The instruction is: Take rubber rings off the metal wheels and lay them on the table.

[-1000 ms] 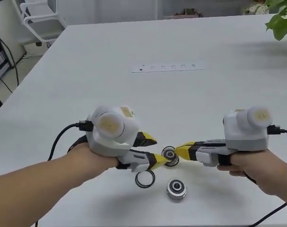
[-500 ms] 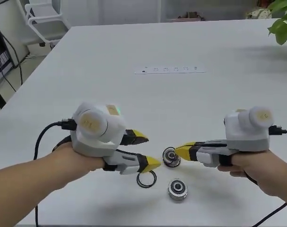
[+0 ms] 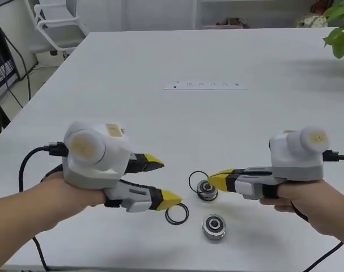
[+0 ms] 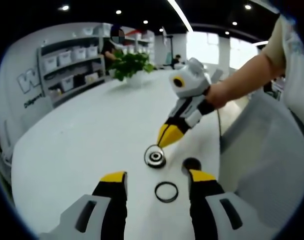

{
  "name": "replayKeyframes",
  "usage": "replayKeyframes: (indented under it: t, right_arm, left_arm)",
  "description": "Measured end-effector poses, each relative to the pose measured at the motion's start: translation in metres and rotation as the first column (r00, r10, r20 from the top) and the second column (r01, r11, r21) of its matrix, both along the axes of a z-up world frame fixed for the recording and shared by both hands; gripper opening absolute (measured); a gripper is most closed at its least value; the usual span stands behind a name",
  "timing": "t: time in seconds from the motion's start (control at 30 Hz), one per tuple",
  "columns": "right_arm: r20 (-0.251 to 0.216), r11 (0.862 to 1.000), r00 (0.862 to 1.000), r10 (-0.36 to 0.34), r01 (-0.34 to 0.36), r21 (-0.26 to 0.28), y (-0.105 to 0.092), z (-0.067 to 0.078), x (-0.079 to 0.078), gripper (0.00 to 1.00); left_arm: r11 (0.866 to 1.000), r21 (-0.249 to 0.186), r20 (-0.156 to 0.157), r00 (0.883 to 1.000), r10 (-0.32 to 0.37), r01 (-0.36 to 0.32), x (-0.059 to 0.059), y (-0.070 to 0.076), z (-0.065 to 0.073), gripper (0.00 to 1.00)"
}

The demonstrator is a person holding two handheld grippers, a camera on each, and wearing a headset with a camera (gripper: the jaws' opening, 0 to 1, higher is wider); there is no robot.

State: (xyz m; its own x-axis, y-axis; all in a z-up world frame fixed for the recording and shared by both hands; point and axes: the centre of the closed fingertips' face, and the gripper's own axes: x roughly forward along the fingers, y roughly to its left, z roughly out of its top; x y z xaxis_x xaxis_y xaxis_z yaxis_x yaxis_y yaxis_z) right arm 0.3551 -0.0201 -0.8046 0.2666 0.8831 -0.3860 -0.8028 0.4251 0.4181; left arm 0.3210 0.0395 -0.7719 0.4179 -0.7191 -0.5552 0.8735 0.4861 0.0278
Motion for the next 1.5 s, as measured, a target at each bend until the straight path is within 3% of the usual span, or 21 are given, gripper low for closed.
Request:
replayKeyframes:
  t: [0.47,1.03,1.5]
  right_arm:
    - [-0.032,0.998,0.997,0.064,-0.064,0.009,0.019,0.001,-0.017,0.0]
    - [-0.107,0.986,0.981,0.161,-0.164,-0.024,0.038,-0.021,-0.041,0.0]
    - [-0.135,0.979,0.974,0.184,-0.193,-0.057,0.041,-0.035,-0.045,0.0]
  left_arm:
    - [1.0,0.0,-0.004,1.0,0.024,-0.024,-0.01,0.019,0.0,0.59]
    - [0.998,0.0,-0.025,0.998,0.059,-0.059,-0.018,0.032,-0.005,0.64]
    - [0.997,0.003,-0.034,0.997,0.076,-0.076,-0.019,0.038,-0.008,0.64]
